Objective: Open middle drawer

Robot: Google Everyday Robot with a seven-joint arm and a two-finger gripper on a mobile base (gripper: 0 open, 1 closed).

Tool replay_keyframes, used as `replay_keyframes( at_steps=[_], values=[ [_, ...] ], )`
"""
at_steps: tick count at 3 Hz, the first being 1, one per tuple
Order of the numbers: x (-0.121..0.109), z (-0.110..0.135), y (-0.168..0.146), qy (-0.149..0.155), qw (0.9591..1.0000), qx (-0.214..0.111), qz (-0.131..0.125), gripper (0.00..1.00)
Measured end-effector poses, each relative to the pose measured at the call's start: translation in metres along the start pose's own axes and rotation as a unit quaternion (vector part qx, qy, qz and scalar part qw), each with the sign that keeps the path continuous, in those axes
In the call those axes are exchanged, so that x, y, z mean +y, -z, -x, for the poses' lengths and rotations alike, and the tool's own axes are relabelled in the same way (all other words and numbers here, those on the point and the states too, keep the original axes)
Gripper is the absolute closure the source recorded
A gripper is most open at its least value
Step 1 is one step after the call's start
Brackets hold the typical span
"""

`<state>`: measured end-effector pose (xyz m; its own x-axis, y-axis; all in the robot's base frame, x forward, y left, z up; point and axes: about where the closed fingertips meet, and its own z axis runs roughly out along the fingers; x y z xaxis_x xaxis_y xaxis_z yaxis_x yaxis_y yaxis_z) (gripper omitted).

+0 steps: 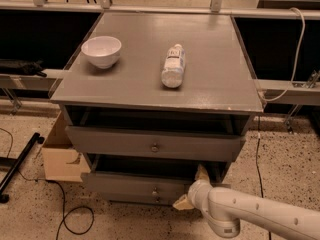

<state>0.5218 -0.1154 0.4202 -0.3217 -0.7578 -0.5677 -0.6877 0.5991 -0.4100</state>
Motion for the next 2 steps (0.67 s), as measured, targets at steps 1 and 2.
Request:
replay_keyframes(
  at_steps=[1, 2],
  values=[
    [0.0000, 0.0000, 0.0000, 0.000, 1.0000, 0.000, 0.000, 0.03],
    [0.0000, 0.0000, 0.0000, 0.000, 1.0000, 0.000, 0.000, 0.25]
  ],
)
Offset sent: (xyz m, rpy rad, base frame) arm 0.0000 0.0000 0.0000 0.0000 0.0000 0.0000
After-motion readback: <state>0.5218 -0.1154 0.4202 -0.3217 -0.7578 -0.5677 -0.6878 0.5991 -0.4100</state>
